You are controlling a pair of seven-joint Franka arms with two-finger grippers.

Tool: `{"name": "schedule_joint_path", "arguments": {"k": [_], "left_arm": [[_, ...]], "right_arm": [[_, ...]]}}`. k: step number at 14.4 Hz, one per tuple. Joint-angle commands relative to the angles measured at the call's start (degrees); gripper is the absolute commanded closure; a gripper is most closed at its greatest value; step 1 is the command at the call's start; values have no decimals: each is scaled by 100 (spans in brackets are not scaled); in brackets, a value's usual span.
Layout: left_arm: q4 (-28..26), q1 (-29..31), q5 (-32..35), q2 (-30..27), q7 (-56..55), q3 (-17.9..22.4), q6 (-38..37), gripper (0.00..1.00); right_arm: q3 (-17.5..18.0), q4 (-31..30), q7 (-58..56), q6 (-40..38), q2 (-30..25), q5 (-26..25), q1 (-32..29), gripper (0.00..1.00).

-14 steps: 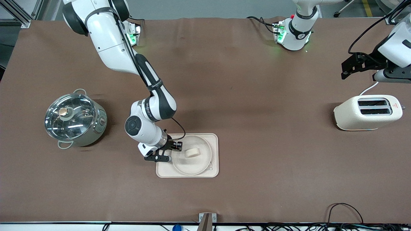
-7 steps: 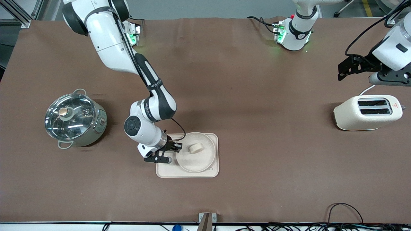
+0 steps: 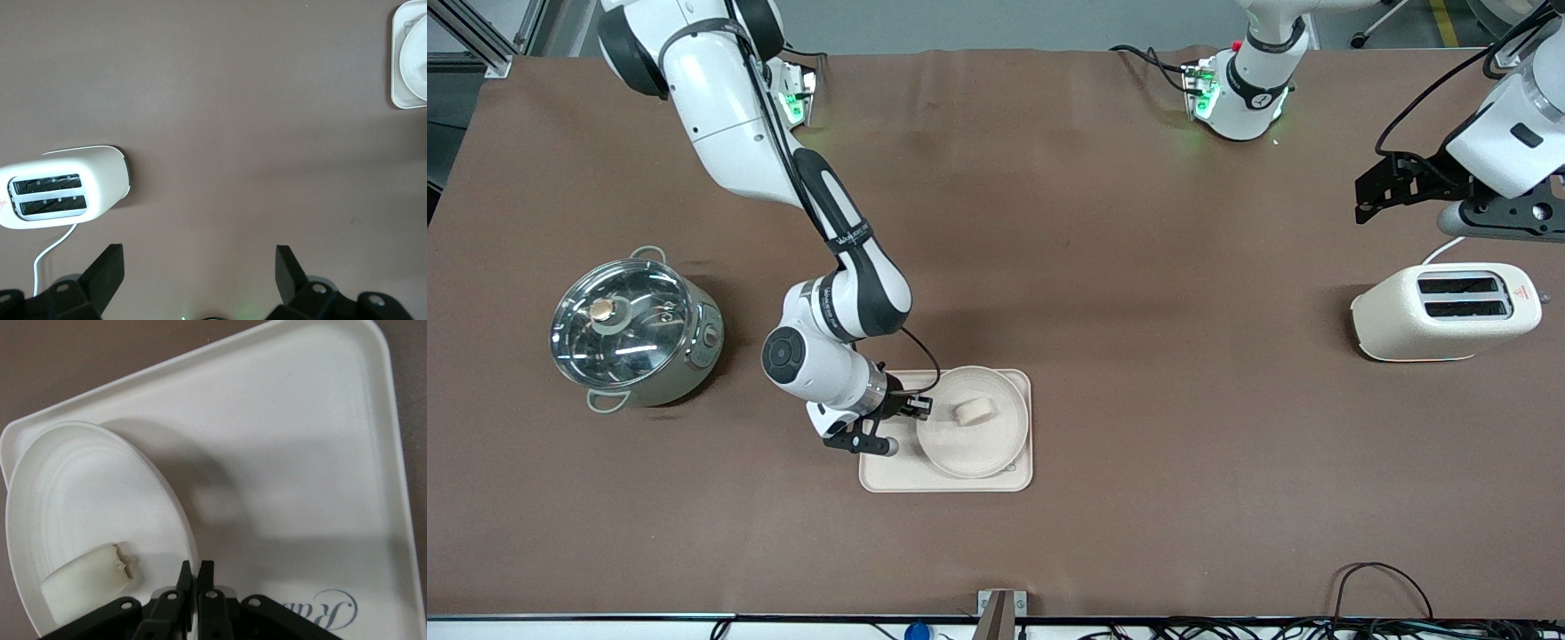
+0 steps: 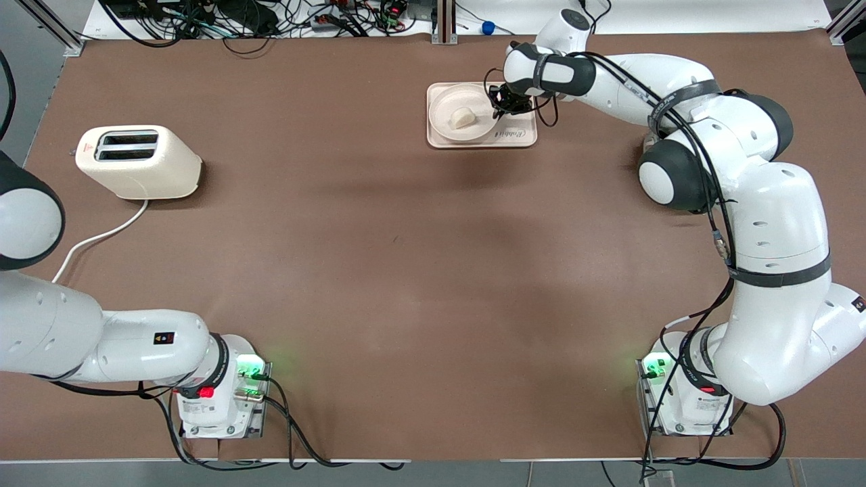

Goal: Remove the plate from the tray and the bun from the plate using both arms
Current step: 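Grasp the plate rim with the right gripper and lift it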

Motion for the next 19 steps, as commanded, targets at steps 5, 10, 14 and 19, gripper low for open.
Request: {"name": "schedule_joint_path", "arguments": {"k": [5, 10, 14, 19], "left_arm": [[69, 15, -53, 19, 84, -39, -67, 0], [69, 42, -53, -16, 119, -39, -67, 0], [69, 24, -44, -8, 101, -48, -94, 0], [78, 7, -36, 89, 101, -48, -102, 0]], "right_arm": [[84, 14, -29, -365, -233, 688, -97, 100], [84, -581, -213, -638, -803, 733, -36, 100], [93, -2065, -695, -201, -1690, 733, 61, 100], [426, -3937, -1642, 591, -2614, 1213, 70, 100]]}}
